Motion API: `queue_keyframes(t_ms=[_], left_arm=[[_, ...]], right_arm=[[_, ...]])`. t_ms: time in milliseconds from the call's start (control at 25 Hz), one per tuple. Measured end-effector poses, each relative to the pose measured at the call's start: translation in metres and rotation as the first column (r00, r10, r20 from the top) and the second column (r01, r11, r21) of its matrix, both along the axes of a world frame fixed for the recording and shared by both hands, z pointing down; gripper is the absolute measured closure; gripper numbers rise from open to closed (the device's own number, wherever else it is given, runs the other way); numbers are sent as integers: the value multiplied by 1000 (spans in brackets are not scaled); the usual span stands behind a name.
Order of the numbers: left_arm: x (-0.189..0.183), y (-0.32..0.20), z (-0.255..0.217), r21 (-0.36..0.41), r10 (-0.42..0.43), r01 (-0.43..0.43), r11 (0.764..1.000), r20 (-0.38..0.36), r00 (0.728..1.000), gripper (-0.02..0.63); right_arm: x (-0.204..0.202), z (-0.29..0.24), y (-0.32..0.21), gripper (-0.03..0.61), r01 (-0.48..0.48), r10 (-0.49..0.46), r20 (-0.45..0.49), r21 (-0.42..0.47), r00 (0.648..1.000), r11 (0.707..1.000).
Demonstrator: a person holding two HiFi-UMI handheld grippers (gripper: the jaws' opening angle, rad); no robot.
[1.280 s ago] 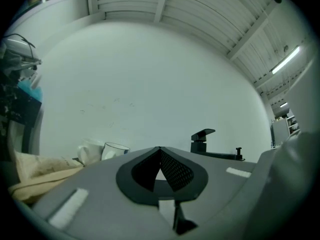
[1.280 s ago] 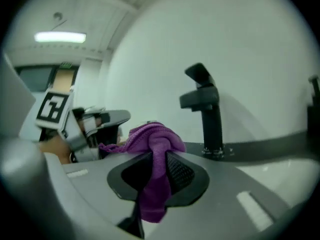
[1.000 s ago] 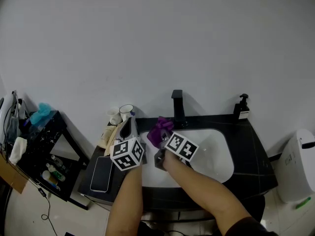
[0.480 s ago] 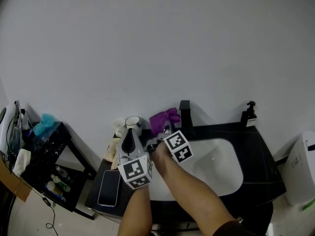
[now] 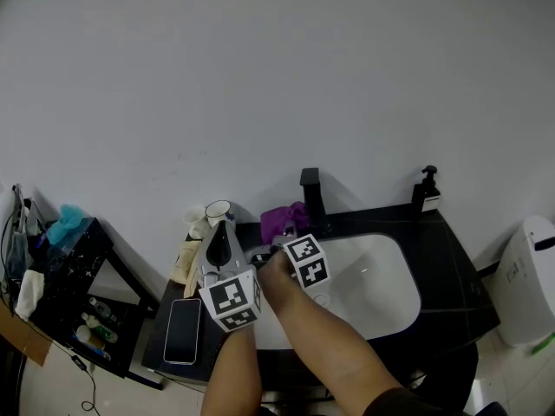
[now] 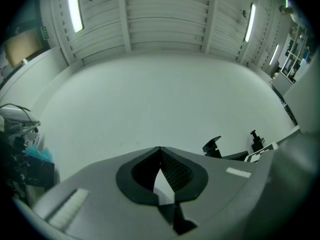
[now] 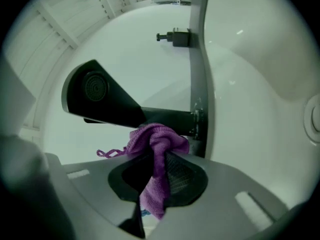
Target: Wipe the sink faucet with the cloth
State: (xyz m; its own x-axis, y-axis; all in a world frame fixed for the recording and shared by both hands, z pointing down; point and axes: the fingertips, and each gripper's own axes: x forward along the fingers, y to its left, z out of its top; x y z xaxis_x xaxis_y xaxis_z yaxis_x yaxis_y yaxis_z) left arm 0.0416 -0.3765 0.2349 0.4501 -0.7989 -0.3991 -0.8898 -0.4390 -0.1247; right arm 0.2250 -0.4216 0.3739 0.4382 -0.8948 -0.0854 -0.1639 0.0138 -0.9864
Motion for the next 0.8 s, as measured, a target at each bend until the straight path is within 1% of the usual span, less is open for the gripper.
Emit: queue_keyframes(t_ms=[120, 200, 280, 360, 400, 440, 480, 560, 600, 640, 680, 720, 760, 800], left_arm=[[5, -1, 6, -8, -16, 16, 1000, 39, 999, 597], [9, -1, 10, -17, -14, 15, 1000, 51, 999, 597], [5, -3, 9, -22, -22, 23, 1000, 46, 999, 597], [-5, -6, 7, -25, -46, 47, 999, 16, 999, 596], [-11, -7, 6, -33, -58, 58, 998, -5, 998, 597], [-17, -8, 6, -45, -70, 68, 997, -29, 997, 597], [-24, -10, 7, -58, -82, 79, 995, -51, 995, 597], [-37, -14, 6, -74, -116, 110, 991, -82, 990, 596], [-42, -14, 4, -72, -135, 129, 989, -89, 987, 597], [-46, -15, 2, -68, -150, 144, 987, -93, 984, 597], [-48, -15, 1, -64, -161, 155, 986, -95, 982, 597], [-49, -14, 0, -60, -167, 162, 985, -93, 981, 597], [-49, -14, 1, -57, -170, 165, 985, -88, 981, 596], [-48, -14, 1, -56, -166, 162, 985, -83, 983, 596]], right_arm=[[-6, 12, 4, 520, 18, -18, 18, -17, 1000, 1000], [-8, 11, 10, 520, 30, -30, 2, -20, 1000, 999], [-10, 0, 14, 519, 49, -49, -36, -10, 998, 999], [-16, -13, 17, 518, 92, -91, -102, 3, 991, 996], [-21, -20, 18, 518, 123, -121, -151, 7, 981, 992], [-28, -28, 20, 518, 159, -155, -214, 6, 964, 987], [-37, -35, 24, 518, 197, -189, -290, -1, 938, 980], [-58, -51, 33, 517, 259, -242, -451, -24, 859, 966], [-68, -59, 39, 517, 279, -256, -529, -37, 809, 960], [-78, -69, 45, 517, 294, -263, -608, -50, 749, 954], [-88, -79, 52, 517, 307, -264, -692, -65, 672, 950], [-98, -91, 61, 517, 314, -253, -777, -75, 577, 946], [-108, -103, 71, 517, 315, -224, -857, -76, 463, 946], [-114, -116, 84, 517, 310, -174, -923, -64, 342, 949]])
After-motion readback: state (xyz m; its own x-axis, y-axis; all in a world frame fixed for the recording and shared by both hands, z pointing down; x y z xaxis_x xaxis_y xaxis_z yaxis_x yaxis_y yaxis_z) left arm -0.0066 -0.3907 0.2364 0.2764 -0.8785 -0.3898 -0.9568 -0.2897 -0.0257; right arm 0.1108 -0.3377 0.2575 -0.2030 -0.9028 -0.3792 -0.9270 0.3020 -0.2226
